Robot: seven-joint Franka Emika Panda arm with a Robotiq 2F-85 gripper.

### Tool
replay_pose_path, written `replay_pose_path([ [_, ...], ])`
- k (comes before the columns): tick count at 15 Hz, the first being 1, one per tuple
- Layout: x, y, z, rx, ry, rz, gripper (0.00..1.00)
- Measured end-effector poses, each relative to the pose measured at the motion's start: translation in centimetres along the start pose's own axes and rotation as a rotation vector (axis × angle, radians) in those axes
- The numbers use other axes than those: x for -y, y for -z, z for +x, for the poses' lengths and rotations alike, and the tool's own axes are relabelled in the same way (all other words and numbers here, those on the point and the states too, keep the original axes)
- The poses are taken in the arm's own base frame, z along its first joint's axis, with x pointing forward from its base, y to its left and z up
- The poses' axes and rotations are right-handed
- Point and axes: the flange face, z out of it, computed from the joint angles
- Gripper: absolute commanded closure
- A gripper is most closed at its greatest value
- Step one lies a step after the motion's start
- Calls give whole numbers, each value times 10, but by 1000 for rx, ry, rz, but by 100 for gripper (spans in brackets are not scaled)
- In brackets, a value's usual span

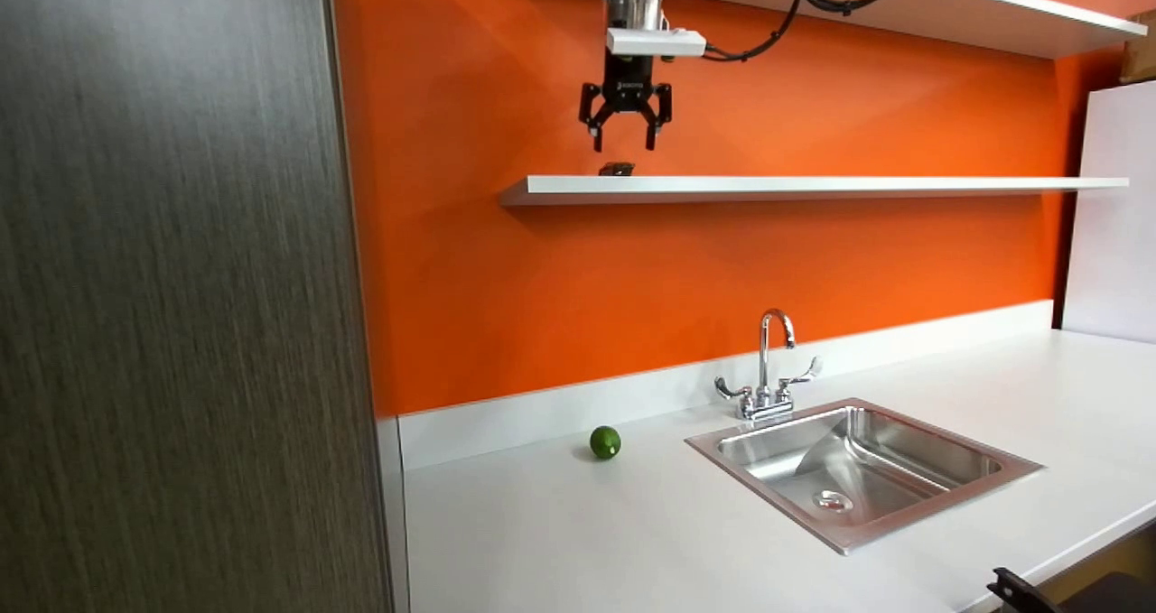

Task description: Put the brown packet on the bottom shelf.

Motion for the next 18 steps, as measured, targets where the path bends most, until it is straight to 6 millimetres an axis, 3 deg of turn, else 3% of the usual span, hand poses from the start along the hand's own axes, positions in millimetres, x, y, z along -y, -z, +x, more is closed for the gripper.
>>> replay_pose_path([
  [5, 4, 26, -44, 36, 10, 34, 0],
  [8, 6, 26, -78, 90, 22, 36, 0],
  [12, 7, -1, -124, 175, 44, 7, 0],
  [18, 8, -68, -195, 281, 77, -30, 0],
])
